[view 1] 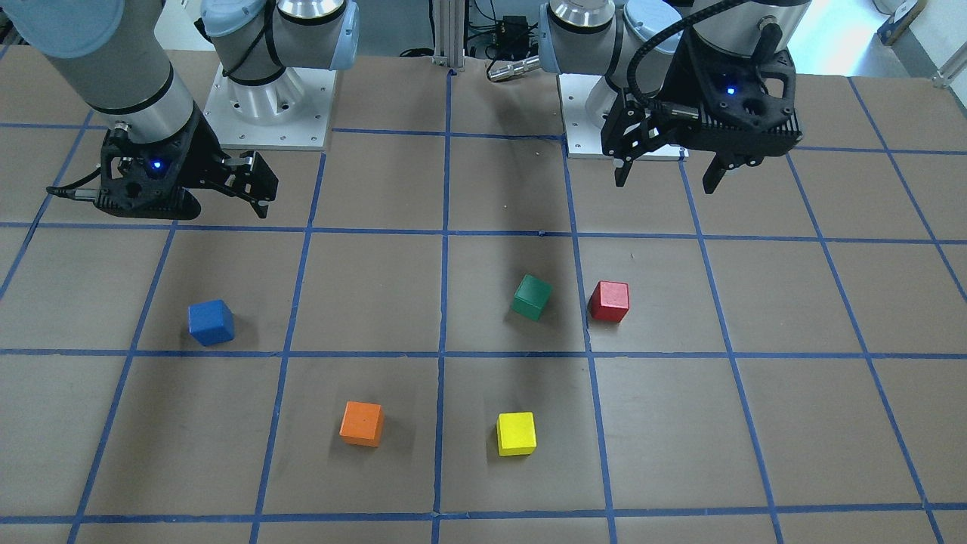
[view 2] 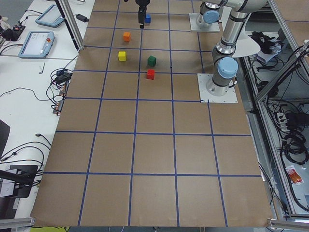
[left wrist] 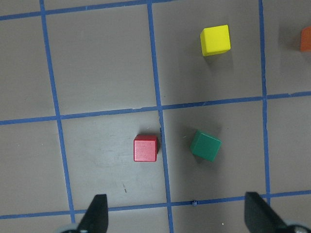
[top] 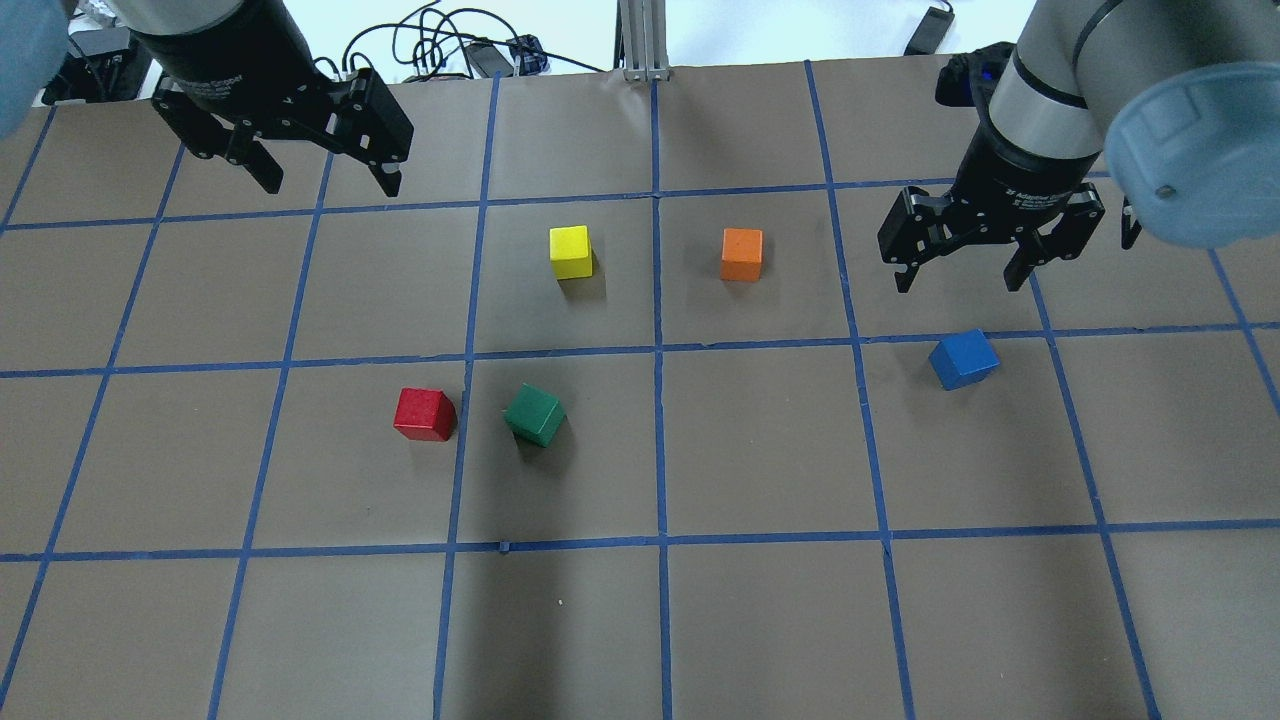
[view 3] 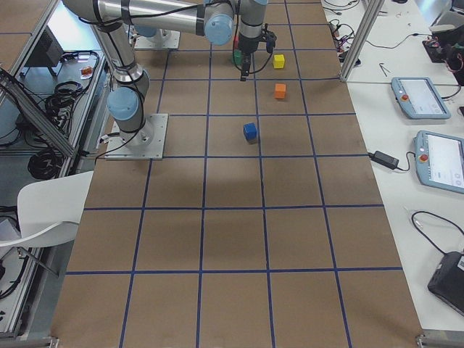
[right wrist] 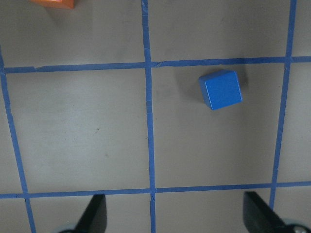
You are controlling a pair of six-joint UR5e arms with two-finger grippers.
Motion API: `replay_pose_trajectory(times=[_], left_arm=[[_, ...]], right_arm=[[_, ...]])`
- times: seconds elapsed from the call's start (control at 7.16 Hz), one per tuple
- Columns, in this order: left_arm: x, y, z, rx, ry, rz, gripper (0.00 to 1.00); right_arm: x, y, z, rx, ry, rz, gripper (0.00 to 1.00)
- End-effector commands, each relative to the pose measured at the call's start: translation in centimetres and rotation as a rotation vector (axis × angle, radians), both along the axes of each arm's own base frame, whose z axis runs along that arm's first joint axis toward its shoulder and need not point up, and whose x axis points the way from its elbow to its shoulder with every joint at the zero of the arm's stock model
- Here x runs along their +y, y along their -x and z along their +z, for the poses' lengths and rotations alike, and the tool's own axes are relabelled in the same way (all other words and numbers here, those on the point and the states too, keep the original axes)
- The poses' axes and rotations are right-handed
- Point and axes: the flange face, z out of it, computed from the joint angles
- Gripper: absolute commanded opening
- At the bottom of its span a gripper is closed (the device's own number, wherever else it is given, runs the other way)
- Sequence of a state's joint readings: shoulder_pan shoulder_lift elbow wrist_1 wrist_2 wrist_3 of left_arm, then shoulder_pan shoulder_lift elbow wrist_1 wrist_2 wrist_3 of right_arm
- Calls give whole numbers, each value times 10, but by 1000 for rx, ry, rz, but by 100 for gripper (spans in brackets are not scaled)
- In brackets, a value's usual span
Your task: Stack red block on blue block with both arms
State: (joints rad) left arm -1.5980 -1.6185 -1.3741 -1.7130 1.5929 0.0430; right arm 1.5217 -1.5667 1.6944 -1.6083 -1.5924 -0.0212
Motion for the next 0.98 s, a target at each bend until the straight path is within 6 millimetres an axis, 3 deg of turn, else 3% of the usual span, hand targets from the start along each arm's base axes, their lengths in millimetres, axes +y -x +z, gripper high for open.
replay_pose_trajectory(times=[0.0, 0.56, 0.84], left_arm=[[-4, -22, -8, 7, -25, 56, 100], [-4, -20, -11, 17, -29, 73, 100], [3, -20, -28, 17, -25, 50, 100]], right_arm=[[0, 1, 0, 8, 2, 1, 100], [2, 1, 3, 9, 2, 0, 100], [3, 1, 13, 9, 28, 1, 100]])
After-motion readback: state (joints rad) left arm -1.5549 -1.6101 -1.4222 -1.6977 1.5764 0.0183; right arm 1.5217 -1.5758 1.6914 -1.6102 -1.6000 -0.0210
